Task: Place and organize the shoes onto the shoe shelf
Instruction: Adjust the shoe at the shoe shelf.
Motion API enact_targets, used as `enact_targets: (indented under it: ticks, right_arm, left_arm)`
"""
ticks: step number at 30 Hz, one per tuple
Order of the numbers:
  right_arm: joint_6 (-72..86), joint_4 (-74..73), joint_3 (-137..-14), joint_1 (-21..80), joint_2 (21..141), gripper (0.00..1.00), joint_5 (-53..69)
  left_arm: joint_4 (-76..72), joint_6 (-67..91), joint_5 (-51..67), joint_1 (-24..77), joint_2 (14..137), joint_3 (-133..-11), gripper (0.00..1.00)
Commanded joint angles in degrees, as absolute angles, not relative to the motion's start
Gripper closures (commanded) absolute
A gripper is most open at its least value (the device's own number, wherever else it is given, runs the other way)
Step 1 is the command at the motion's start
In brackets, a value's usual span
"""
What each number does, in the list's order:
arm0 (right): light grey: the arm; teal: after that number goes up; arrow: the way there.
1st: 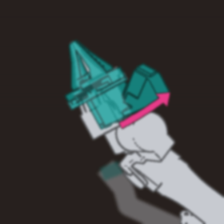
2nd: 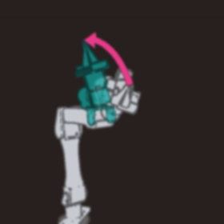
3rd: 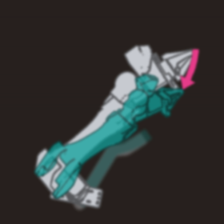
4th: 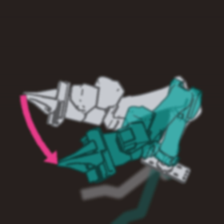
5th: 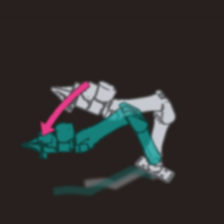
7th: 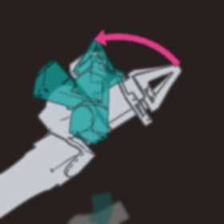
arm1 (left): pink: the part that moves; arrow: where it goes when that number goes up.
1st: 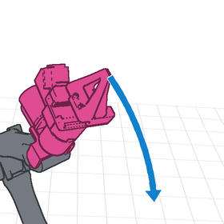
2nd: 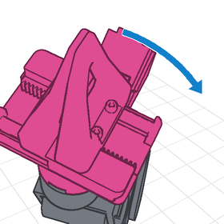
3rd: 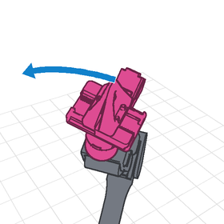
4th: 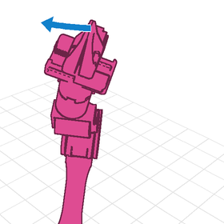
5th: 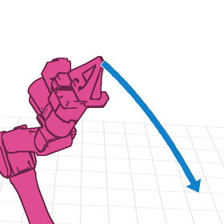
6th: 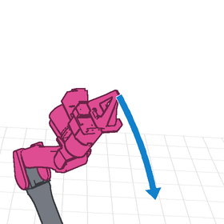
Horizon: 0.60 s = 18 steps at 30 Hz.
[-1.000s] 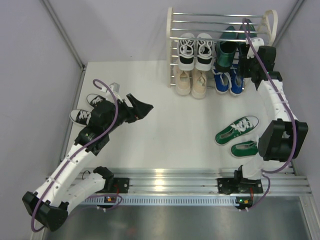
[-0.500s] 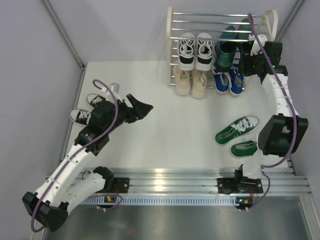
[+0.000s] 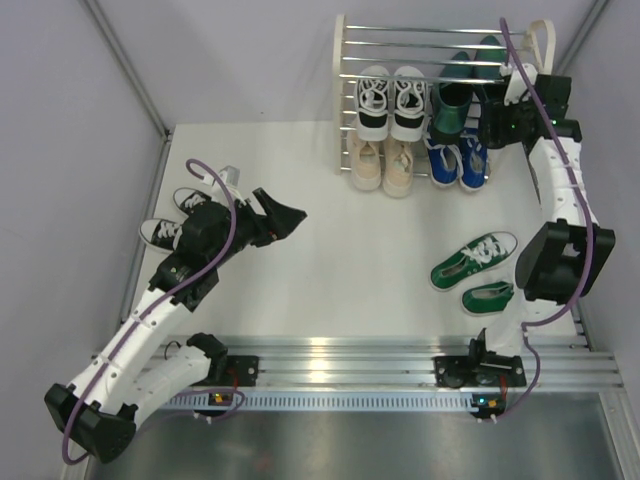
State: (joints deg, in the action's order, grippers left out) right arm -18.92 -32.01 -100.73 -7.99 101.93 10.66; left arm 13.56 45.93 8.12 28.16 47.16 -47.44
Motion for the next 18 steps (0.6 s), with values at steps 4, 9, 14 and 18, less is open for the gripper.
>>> enact_targets:
  ticks: [4, 9, 14, 18]
  right_arm:
    - [-22.1, -29.0, -107.9, -6.1, 104.2, 0.91, 28.6]
    - [-20.9, -28.0, -108.0, -6.0, 104.5, 0.93, 30.8]
    - [-20.1, -27.3, -108.3, -6.0, 104.8, 0.93, 32.8]
    - [-19.8, -27.2, -109.0, -5.9, 105.5, 0.94, 33.1]
  left_arm:
    - [11.4, 45.6, 9.1, 27.8, 47.3, -47.5, 0.16]
    - [11.3, 45.7, 9.3, 27.8, 47.2, -47.6, 0.16]
    - [11.0, 45.6, 9.8, 27.9, 47.8, -47.8, 0.16]
    - [10.9, 45.5, 9.8, 27.9, 48.2, -48.1, 0.16]
